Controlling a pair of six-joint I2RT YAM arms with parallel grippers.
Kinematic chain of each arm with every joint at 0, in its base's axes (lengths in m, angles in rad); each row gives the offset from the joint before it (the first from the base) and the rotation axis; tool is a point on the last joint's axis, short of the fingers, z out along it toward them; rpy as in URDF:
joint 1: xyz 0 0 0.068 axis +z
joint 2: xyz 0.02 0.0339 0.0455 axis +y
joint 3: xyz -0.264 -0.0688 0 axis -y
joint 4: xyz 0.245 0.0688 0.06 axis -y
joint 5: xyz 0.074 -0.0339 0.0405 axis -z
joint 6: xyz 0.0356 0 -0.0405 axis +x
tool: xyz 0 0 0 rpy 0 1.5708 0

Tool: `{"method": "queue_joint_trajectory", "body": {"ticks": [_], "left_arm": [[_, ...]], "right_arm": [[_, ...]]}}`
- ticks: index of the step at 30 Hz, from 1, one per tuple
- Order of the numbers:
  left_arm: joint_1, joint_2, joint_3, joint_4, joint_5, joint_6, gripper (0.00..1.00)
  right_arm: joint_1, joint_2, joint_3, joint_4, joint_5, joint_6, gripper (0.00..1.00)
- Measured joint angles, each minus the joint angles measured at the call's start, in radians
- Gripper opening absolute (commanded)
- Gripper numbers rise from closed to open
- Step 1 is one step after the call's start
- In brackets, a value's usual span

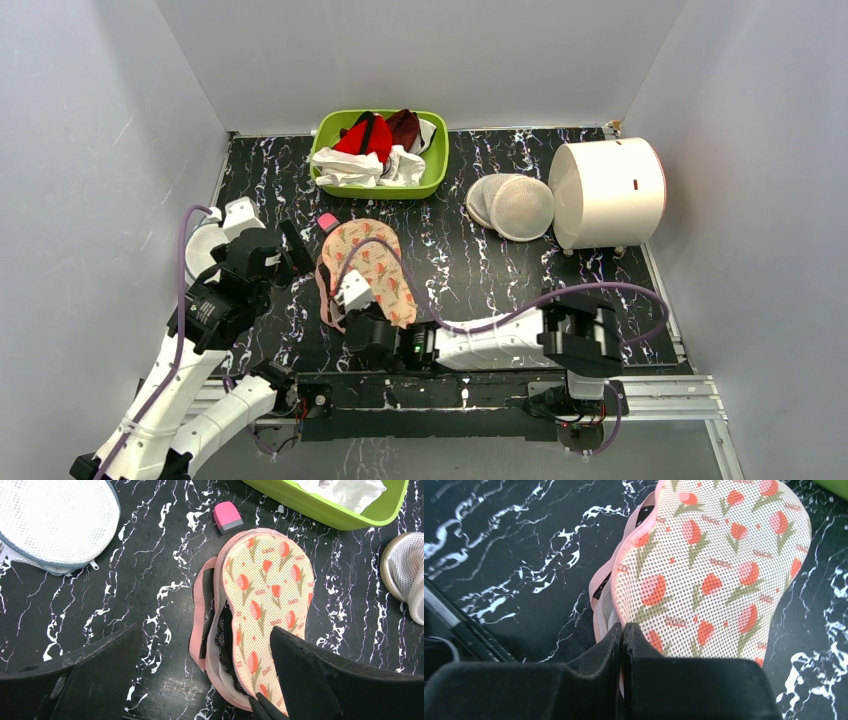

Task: Unzip the laundry bag and remove the bra
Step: Open the laundry bag at the center of the board.

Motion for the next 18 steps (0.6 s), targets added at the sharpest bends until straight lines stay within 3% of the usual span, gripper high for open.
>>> {"method": "queue_joint_trajectory", "body": {"ticks": [18], "left_arm": [[0.000, -0.004, -0.074, 0.016, 0.083, -0.013, 0.98]], "right_arm": [[-0.227, -0.439, -0.523, 0.134, -0.061, 0.698, 0.00]]}}
